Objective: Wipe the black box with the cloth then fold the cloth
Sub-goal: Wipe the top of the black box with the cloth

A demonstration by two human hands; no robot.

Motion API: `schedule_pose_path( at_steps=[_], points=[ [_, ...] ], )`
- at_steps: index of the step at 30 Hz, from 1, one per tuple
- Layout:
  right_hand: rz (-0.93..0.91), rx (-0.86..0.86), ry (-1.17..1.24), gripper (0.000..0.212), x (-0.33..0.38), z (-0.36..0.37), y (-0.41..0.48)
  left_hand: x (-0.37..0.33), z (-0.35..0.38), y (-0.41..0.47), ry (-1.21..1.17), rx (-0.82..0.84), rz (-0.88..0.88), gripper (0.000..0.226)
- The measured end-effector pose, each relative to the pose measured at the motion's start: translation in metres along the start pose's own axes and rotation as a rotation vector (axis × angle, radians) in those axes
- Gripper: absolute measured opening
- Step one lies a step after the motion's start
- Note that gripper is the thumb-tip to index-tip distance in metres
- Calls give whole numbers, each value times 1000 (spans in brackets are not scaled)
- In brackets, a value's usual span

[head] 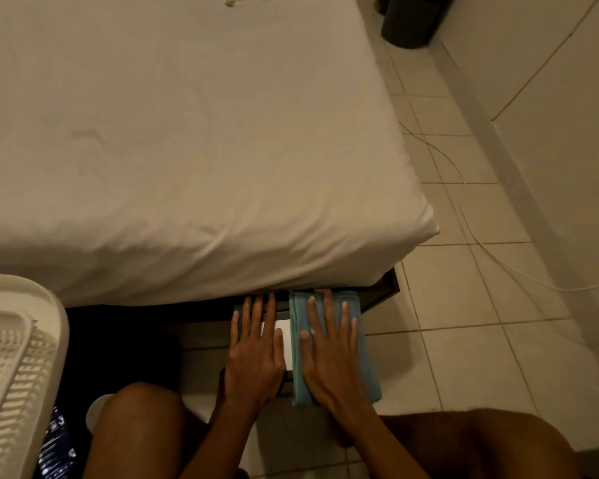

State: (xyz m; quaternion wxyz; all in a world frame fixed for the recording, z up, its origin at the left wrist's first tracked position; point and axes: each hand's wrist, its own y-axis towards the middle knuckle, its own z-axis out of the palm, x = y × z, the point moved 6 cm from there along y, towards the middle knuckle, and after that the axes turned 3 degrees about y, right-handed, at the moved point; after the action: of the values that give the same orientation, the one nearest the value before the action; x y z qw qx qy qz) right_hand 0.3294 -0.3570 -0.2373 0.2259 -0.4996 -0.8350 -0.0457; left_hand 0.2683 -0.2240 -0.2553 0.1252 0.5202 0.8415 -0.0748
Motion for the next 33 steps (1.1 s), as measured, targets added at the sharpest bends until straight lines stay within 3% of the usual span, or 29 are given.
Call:
schedule_pose_path(
  at_steps=[3,7,23,33],
  points=[
    [26,-24,-15,62,4,-2,2,-1,-1,0,3,-6,4,58],
    [5,-14,-42,78,5,-1,0,-1,-1,-1,2,-4,1,58],
    [25,-161,109,54,-3,1,4,-2,-4,-2,-35,-6,-16,60],
    [40,-116,3,61,-5,2,-1,-2,-4,-3,-22,-4,-18,59]
  ],
)
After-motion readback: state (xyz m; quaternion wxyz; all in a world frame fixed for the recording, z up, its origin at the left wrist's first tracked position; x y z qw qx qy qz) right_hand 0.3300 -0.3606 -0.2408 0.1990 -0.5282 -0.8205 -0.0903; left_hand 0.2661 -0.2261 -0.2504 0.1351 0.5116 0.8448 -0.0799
